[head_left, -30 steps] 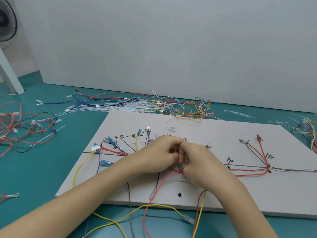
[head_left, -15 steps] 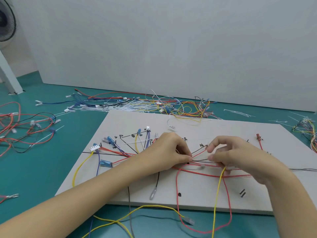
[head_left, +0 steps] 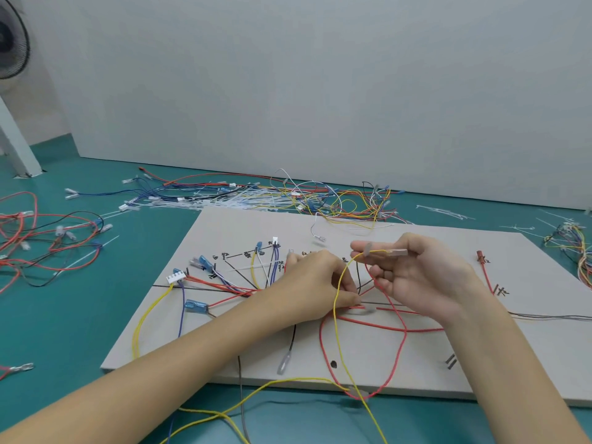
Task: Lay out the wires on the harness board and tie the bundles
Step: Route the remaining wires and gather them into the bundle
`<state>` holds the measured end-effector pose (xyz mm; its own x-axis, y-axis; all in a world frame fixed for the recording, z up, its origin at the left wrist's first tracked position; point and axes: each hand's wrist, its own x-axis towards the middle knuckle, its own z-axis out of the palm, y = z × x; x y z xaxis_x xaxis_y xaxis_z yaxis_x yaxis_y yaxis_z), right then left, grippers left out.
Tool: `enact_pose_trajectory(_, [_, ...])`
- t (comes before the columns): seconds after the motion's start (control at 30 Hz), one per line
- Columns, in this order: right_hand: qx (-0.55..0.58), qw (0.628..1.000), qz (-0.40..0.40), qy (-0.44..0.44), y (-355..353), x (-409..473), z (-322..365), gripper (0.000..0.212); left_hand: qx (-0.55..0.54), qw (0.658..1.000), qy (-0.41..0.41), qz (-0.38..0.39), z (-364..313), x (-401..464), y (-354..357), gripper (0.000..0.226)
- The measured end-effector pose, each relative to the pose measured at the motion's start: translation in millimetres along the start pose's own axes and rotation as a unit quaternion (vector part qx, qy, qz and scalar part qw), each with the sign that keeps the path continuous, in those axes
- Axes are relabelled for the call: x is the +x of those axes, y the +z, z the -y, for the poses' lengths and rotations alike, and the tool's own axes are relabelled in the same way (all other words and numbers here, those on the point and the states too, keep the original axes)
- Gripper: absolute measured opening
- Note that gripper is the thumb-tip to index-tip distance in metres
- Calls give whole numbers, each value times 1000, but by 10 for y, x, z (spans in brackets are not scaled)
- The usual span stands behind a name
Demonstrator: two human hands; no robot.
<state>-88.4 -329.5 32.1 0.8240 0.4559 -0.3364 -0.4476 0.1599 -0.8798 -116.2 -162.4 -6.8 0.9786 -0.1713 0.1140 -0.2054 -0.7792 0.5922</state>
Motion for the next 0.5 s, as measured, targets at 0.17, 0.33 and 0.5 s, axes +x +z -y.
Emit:
enact_pose_trajectory(0.17, [-33, 999, 29, 6, -46, 100, 6, 47, -19, 1000, -6, -10, 13, 9, -2, 15])
enact_pose_trajectory(0.33, [-164, 986, 18, -34, -30, 187, 6, 30, -39, 999, 6, -14, 27, -10, 3, 14])
enact_pose_trajectory(0.5, [-216, 969, -75, -90, 47, 309, -54, 15, -49, 998, 27, -18, 40, -22, 2, 13])
